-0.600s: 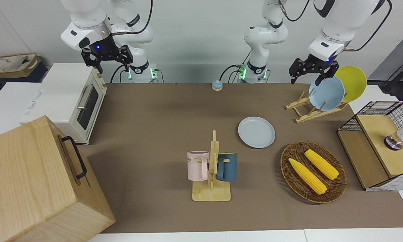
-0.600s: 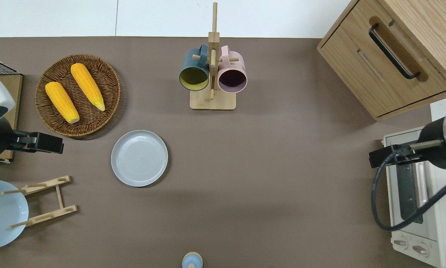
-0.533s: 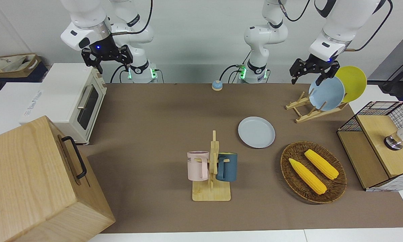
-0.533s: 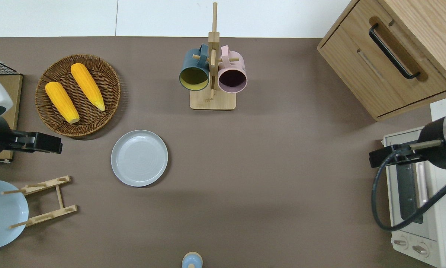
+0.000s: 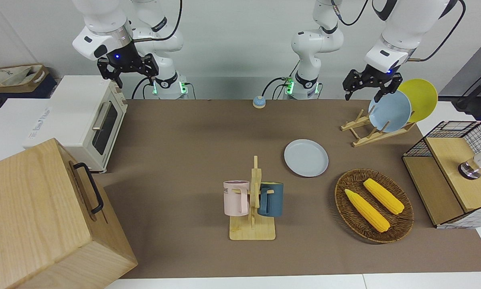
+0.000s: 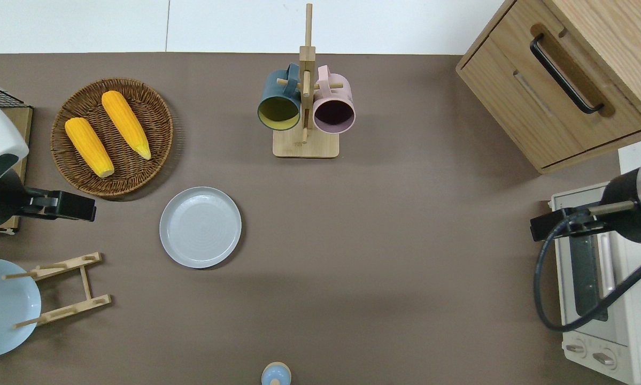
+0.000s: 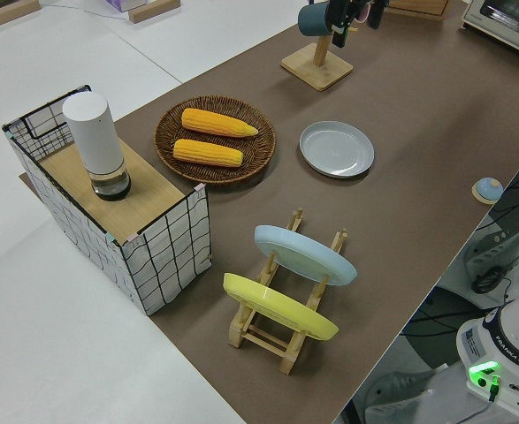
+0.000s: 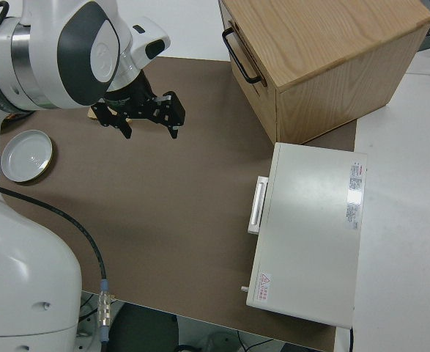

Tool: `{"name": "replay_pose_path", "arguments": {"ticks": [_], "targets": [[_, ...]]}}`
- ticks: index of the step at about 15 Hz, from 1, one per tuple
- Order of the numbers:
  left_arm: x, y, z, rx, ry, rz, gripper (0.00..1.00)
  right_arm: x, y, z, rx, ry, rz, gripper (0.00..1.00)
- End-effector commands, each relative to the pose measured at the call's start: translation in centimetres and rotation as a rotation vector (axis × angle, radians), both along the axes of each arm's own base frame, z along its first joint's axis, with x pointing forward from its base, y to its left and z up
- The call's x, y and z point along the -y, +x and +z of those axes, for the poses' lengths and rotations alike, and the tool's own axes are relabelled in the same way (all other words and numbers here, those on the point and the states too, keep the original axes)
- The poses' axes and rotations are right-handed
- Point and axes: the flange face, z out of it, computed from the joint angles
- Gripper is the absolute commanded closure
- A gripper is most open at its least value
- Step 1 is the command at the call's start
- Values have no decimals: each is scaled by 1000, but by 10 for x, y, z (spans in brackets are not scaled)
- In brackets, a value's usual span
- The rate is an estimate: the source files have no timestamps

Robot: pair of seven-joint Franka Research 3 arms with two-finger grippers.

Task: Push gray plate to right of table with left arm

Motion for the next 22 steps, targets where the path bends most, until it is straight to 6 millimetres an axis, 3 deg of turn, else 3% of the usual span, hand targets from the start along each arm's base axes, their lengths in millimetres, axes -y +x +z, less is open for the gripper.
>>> {"name": "replay_pose_path", "arguments": {"ticks": [1, 10, 22], "targets": [[1, -4, 3, 16, 17, 7, 7, 2, -3, 4, -4, 1, -17, 17], [7, -4, -21, -21, 24, 97, 7, 1, -3, 4, -4, 2, -14, 17], [11, -3, -94, -42, 16, 92, 7, 1, -3, 4, -4, 2, -14, 17]]}}
